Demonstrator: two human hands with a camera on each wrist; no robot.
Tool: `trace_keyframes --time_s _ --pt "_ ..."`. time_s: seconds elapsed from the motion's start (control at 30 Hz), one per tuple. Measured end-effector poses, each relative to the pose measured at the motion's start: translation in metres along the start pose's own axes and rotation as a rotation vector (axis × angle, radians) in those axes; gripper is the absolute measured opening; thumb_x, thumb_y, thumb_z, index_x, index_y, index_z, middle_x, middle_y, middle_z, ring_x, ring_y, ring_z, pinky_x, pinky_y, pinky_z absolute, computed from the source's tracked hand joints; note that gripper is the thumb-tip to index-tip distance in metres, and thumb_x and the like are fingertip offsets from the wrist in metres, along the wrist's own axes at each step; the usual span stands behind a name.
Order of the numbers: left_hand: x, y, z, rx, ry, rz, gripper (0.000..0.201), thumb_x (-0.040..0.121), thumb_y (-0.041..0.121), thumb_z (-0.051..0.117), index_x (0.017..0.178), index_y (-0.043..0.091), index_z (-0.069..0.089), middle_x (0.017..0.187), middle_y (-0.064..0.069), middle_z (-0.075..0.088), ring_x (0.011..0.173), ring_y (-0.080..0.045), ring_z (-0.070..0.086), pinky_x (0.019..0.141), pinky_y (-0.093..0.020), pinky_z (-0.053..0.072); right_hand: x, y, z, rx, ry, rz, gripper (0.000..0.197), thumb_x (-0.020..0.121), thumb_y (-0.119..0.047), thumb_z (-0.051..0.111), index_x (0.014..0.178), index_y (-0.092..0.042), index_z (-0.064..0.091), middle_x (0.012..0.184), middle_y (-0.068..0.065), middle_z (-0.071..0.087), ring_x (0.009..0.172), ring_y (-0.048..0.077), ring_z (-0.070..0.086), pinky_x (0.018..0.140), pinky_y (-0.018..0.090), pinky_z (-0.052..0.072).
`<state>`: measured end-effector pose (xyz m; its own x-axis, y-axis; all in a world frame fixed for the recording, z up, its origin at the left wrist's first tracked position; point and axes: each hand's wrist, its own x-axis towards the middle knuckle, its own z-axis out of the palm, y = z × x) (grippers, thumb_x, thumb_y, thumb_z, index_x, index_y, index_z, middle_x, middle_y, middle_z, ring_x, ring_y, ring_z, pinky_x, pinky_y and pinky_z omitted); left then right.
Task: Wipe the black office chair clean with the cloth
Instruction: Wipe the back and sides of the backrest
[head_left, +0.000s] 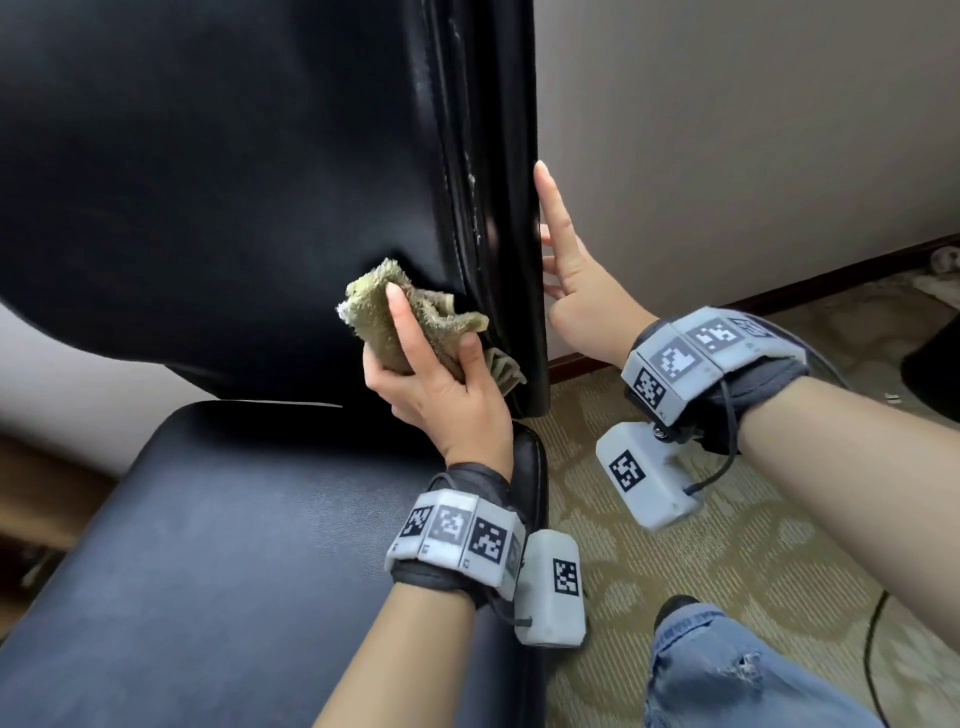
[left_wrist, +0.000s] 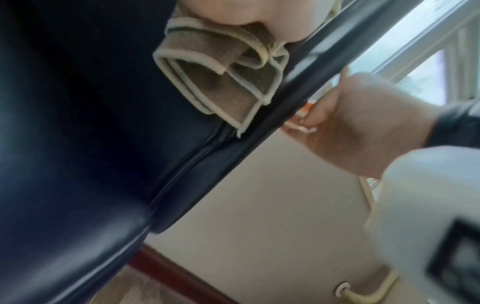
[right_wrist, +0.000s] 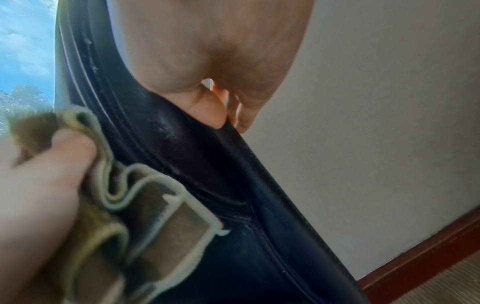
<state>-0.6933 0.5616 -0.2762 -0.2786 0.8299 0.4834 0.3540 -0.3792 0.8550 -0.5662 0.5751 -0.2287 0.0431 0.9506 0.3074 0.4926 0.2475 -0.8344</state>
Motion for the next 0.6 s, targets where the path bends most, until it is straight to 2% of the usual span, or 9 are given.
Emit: trace_keyframes --time_s 0.07,0.13,0.2,0.27,0.3,0.33,0.43,0.5,0.6 --pt "0.013 0.016 -0.004 0.021 0.006 0.034 0.055 0.087 0.052 0.045 0.136 0.044 0.018 0.134 -0.009 0.025 0.113 -0.015 0.033 0.100 -0.053 0.035 -0.002 -0.004 0.000 0.000 -0.009 0.014 0.105 0.074 0.011 0.040 0.129 -0.061 -0.013 0.146 0.003 0.029 0.120 0.009 0.044 0.107 0.033 0.034" --pt "0.025 0.031 -0.008 0.040 -0.005 0.066 0.056 0.086 0.046 0.047 0.135 0.046 0.019 0.130 0.001 0.024 0.109 -0.011 0.030 0.100 -0.050 0.031 -0.005 -0.010 0.000 0.005 -0.007 0.043 0.105 0.078 0.014 0.041 0.127 -0.061 -0.013 0.151 0.000 0.024 0.130 0.011 0.038 0.108 0.034 0.036" --pt "0.038 0.045 -0.012 0.067 -0.031 0.131 0.056 0.086 0.042 0.049 0.136 0.047 0.024 0.131 0.000 0.028 0.106 -0.009 0.028 0.099 -0.044 0.025 -0.009 -0.017 -0.002 0.013 -0.008 0.076 0.103 0.080 0.016 0.041 0.128 -0.059 -0.013 0.151 -0.002 0.023 0.132 0.009 0.037 0.105 0.026 0.037" --pt "0.053 0.064 -0.016 0.086 -0.047 0.197 0.057 0.085 0.036 0.054 0.138 0.043 0.035 0.132 -0.006 0.034 0.104 -0.011 0.030 0.095 -0.038 0.020 -0.012 -0.027 -0.004 0.004 -0.019 0.107 0.102 0.079 0.018 0.038 0.133 -0.052 -0.014 0.149 -0.008 0.023 0.127 0.007 0.040 0.094 0.013 0.039" --pt "0.061 0.076 -0.017 0.092 -0.052 0.222 0.057 0.085 0.034 0.056 0.138 0.041 0.038 0.132 -0.006 0.035 0.103 -0.012 0.031 0.094 -0.037 0.019 -0.013 -0.030 -0.004 -0.005 -0.021 0.121 0.102 0.079 0.019 0.036 0.135 -0.049 -0.015 0.146 -0.011 0.024 0.124 0.010 0.042 0.089 0.013 0.041" --pt "0.071 0.090 -0.019 0.100 -0.059 0.243 0.057 0.086 0.033 0.057 0.139 0.039 0.039 0.132 -0.006 0.036 0.103 -0.014 0.034 0.094 -0.037 0.020 -0.014 -0.034 -0.004 -0.008 -0.016 0.130 0.103 0.078 0.019 0.035 0.134 -0.050 -0.016 0.144 -0.011 0.026 0.124 0.016 0.045 0.088 0.020 0.044" --pt "0.102 0.127 -0.020 0.194 -0.097 0.286 0.055 0.090 0.036 0.054 0.141 0.042 0.034 0.135 -0.003 0.033 0.105 -0.019 0.039 0.095 -0.041 0.026 -0.016 -0.039 -0.001 -0.028 0.026 0.131 0.108 0.082 0.016 0.040 0.121 -0.068 -0.018 0.151 -0.006 0.023 0.121 0.030 0.049 0.092 0.037 0.046" --pt "0.112 0.136 -0.021 0.291 -0.132 0.286 0.054 0.092 0.040 0.050 0.141 0.046 0.029 0.137 -0.001 0.031 0.105 -0.019 0.040 0.095 -0.042 0.029 -0.016 -0.039 0.002 -0.063 0.059 0.138 0.111 0.084 0.012 0.043 0.112 -0.076 -0.019 0.153 -0.005 0.020 0.118 0.030 0.052 0.092 0.039 0.046" --pt "0.106 0.127 -0.022 0.341 -0.160 0.300 0.051 0.092 0.041 0.049 0.140 0.047 0.032 0.138 -0.001 0.032 0.102 -0.020 0.040 0.093 -0.042 0.031 -0.017 -0.040 0.002 -0.073 0.092 0.145 0.111 0.084 0.013 0.043 0.111 -0.076 -0.018 0.154 -0.005 0.019 0.119 0.027 0.051 0.092 0.038 0.046"
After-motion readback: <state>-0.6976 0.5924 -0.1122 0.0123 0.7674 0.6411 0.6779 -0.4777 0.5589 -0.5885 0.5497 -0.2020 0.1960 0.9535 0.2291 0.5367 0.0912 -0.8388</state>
